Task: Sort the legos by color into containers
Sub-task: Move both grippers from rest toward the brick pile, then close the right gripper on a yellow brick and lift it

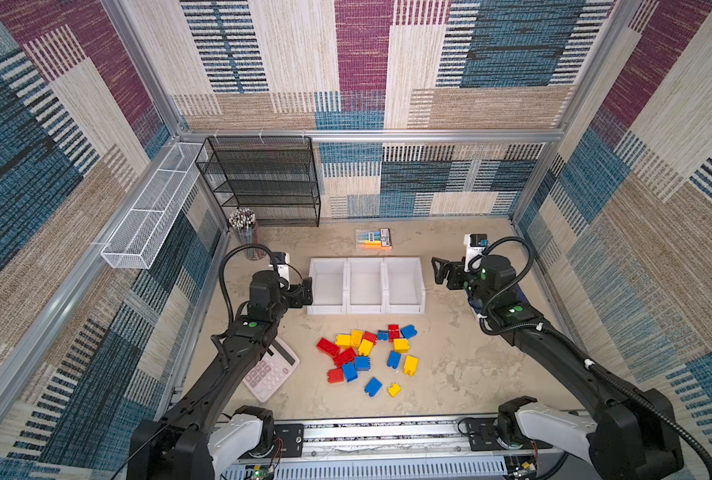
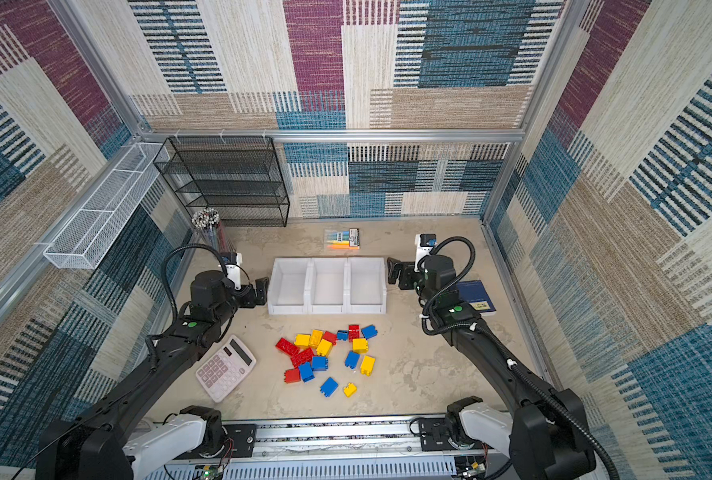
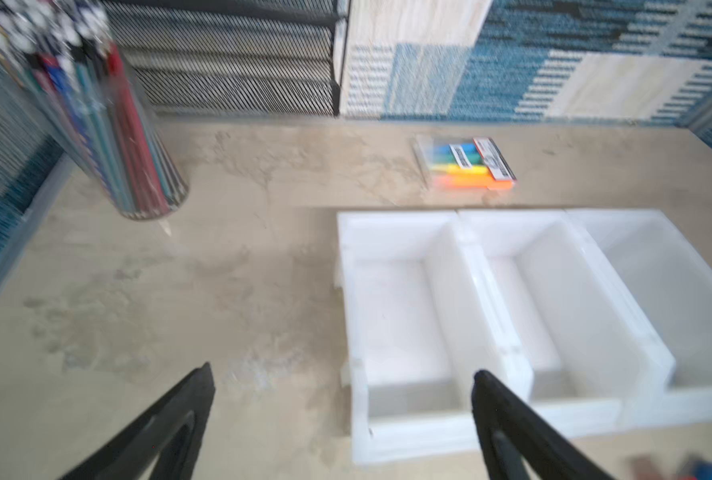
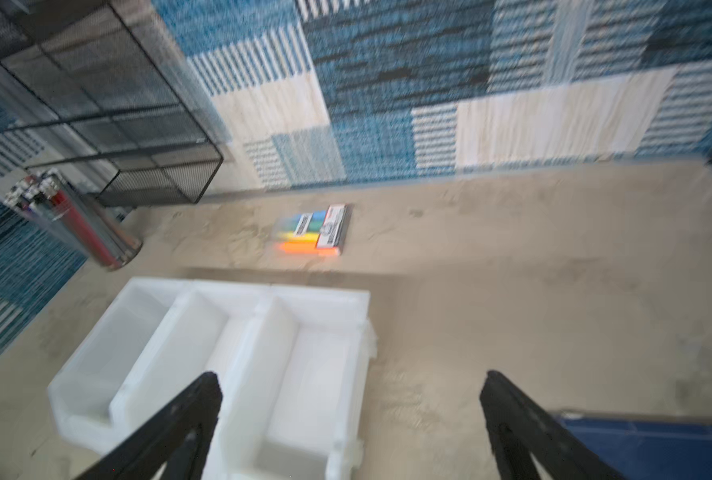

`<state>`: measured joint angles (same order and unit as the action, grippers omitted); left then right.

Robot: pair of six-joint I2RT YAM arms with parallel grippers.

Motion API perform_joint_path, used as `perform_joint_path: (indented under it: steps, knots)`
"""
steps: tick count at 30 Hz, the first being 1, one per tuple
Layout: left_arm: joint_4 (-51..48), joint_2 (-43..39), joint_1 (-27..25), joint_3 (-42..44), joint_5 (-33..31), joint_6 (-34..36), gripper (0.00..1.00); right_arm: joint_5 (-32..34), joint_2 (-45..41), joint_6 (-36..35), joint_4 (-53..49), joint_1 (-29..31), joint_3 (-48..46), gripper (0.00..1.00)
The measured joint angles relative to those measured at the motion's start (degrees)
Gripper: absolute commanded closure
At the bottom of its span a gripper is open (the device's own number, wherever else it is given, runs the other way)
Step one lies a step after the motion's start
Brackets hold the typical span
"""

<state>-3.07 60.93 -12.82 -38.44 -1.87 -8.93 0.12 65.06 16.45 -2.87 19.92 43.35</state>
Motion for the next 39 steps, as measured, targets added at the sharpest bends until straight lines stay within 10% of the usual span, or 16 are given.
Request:
perform_joint_path:
  steps: [18,27,39]
  knots:
    - [-10.8,-2.6,-7.2,3.4,3.8,-8.4,0.01,5.1,13.0,23.0,-30.7,30.6,5.1,0.14]
    - [-10.8,-3.0,-7.9,4.2,5.2,-10.0,0.02,8.4,22.5,25.3,-33.0,32.6,10.4,0.21]
    - [-10.7,-3.6,-8.7,4.9,5.2,-11.1,0.02,9.1,27.5,25.3,-32.6,32.7,10.8,0.54]
